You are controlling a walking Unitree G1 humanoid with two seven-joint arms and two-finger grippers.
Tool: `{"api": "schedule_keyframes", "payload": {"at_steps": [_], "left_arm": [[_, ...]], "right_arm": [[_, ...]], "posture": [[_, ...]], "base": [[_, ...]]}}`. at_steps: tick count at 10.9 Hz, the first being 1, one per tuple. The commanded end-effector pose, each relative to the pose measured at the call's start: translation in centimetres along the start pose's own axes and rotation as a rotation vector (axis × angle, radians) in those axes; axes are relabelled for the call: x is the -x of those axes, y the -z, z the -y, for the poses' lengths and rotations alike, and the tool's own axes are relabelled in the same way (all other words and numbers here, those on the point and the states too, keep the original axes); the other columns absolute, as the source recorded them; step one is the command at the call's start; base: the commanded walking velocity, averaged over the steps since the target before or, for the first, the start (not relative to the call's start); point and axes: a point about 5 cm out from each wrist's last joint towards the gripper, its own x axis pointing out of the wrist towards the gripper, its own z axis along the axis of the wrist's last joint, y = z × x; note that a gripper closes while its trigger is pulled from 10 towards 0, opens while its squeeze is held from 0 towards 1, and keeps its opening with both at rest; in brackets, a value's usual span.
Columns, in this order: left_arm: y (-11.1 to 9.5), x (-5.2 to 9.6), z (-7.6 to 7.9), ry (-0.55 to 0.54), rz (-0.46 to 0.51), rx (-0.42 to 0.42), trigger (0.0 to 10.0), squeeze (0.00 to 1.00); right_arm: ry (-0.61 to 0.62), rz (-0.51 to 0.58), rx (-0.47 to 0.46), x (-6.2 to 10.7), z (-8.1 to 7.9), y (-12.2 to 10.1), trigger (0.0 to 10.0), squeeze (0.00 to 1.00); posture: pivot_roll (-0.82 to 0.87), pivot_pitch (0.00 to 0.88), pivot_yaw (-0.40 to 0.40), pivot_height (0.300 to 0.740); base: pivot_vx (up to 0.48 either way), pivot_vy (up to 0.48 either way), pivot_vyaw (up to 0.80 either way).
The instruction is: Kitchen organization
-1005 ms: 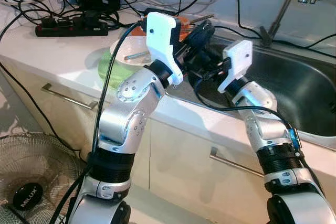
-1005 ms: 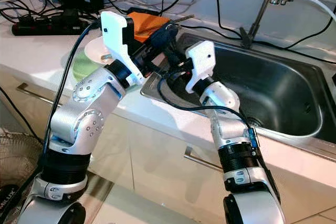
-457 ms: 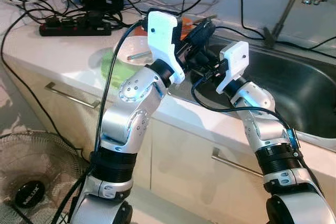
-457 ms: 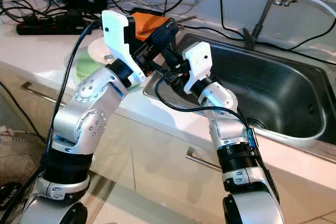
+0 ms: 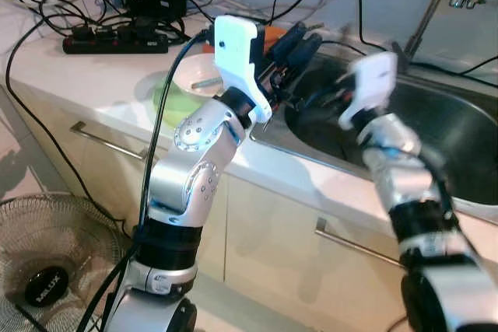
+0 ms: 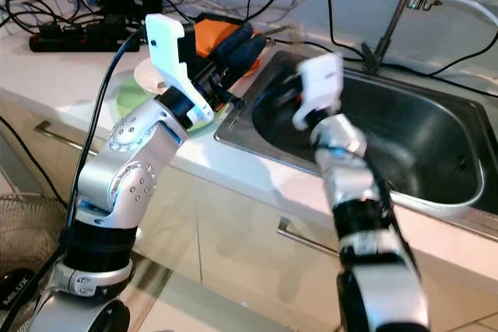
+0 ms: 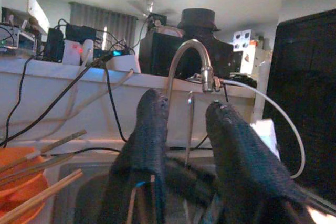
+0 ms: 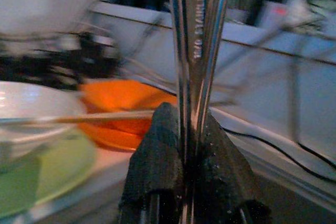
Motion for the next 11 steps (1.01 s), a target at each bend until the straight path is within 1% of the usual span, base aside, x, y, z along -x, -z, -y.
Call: {"api": "schedule_keyframes", "payload": {"at_steps": [1, 2, 3, 4, 5, 6, 7, 8, 11], "left_arm": [[0.1, 0.0, 0.3, 0.016, -0.004, -0.015, 10.0, 0.18], [0.4, 0.2, 0.1, 0.006, -0.024, -0.015, 10.0, 0.0], [2.0, 0.9, -0.3, -0.019, -0.115, -0.022, 10.0, 0.0], [4.7, 2.0, -0.9, -0.044, -0.217, -0.011, 10.0, 0.0], [7.0, 3.0, -1.6, -0.08, -0.278, -0.019, 10.0, 0.0], [8.8, 3.9, -2.1, -0.117, -0.324, -0.017, 10.0, 0.0], [9.6, 4.4, -2.0, -0.122, -0.352, -0.009, 10.0, 0.0], [10.9, 5.3, -1.9, -0.119, -0.398, 0.001, 10.0, 0.0], [12.2, 6.1, -1.6, -0.095, -0.445, 0.002, 10.0, 0.0]], "right_arm": [[0.125, -0.006, 0.012, -0.3, 2.1, -0.4, 0.0, 0.0], [0.184, -0.021, 0.045, -0.3, 2.9, -0.4, 10.0, 0.0], [0.244, -0.046, 0.036, -0.4, 3.8, 0.0, 10.0, 0.0], [0.272, -0.092, 0.04, -0.3, 4.0, 0.9, 10.0, 0.0], [0.282, -0.135, 0.045, 0.0, 4.0, 2.0, 10.0, 0.0], [0.286, -0.17, 0.048, 0.3, 3.8, 2.9, 10.0, 0.0], [0.291, -0.192, 0.047, 0.5, 3.8, 3.4, 10.0, 0.0], [0.291, -0.23, 0.041, 0.8, 3.4, 4.4, 10.0, 0.0], [0.266, -0.307, 0.032, 1.6, 2.3, 6.3, 10.0, 0.0]], "posture": [[0.21, 0.0, -0.032, 0.74], [0.21, 0.001, -0.032, 0.74], [0.21, 0.002, -0.03, 0.74], [0.22, 0.004, -0.028, 0.74], [0.22, 0.004, -0.035, 0.74], [0.22, 0.004, -0.035, 0.74], [0.22, 0.006, -0.038, 0.74], [0.22, 0.006, -0.041, 0.74], [0.23, 0.005, -0.048, 0.74]], "base": [[0.0, 0.0, 0.0], [0.0, 0.0, 0.0], [0.0, 0.0, 0.0], [0.0, 0.0, 0.0], [0.0, 0.0, 0.0], [0.0, 0.0, 0.0], [0.0, 0.0, 0.0], [0.0, 0.0, 0.0], [0.0, 0.0, 0.0]]}}
